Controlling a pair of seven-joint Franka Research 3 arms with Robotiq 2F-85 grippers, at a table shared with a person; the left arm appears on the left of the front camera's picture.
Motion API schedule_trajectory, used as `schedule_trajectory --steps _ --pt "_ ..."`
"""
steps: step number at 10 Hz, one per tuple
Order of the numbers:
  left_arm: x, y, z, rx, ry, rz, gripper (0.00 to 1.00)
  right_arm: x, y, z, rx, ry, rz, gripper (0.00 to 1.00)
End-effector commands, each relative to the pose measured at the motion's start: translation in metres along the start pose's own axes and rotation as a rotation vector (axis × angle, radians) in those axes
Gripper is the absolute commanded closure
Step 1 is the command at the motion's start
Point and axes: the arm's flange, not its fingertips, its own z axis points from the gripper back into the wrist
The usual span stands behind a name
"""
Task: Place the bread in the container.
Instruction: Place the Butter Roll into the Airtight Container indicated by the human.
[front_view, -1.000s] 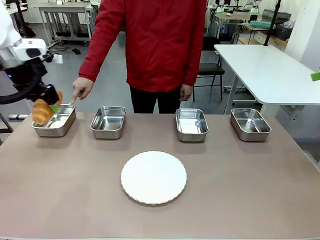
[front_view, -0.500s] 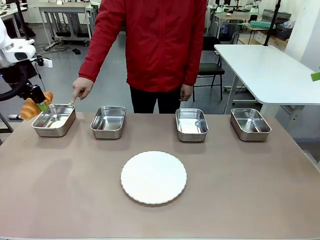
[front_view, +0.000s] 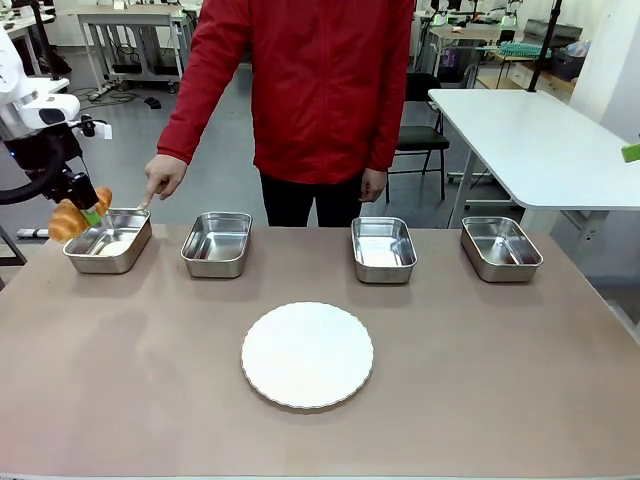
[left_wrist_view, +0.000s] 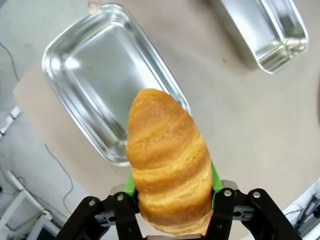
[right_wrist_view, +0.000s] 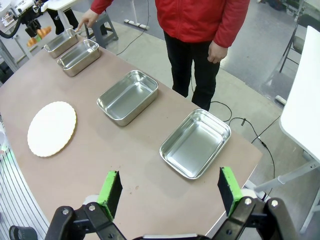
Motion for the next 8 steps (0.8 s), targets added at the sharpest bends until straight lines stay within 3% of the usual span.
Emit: schedule_trajectory --steps 1,4,8 --pt "0.021 0.024 -0.012 -0.001 -0.023 -0.006 0.44 0.001 -0.001 0.000 0.007 -0.020 0.007 0.00" --pt "0.038 0.048 -0.028 0.014 -0.079 -0.021 0.44 0.001 -0.001 0.000 0.007 -0.020 0.007 0.00" --pt "0.049 0.057 -0.047 -0.011 -0.056 -0.002 0.44 0.001 -0.001 0.000 0.007 -0.020 0.007 0.00"
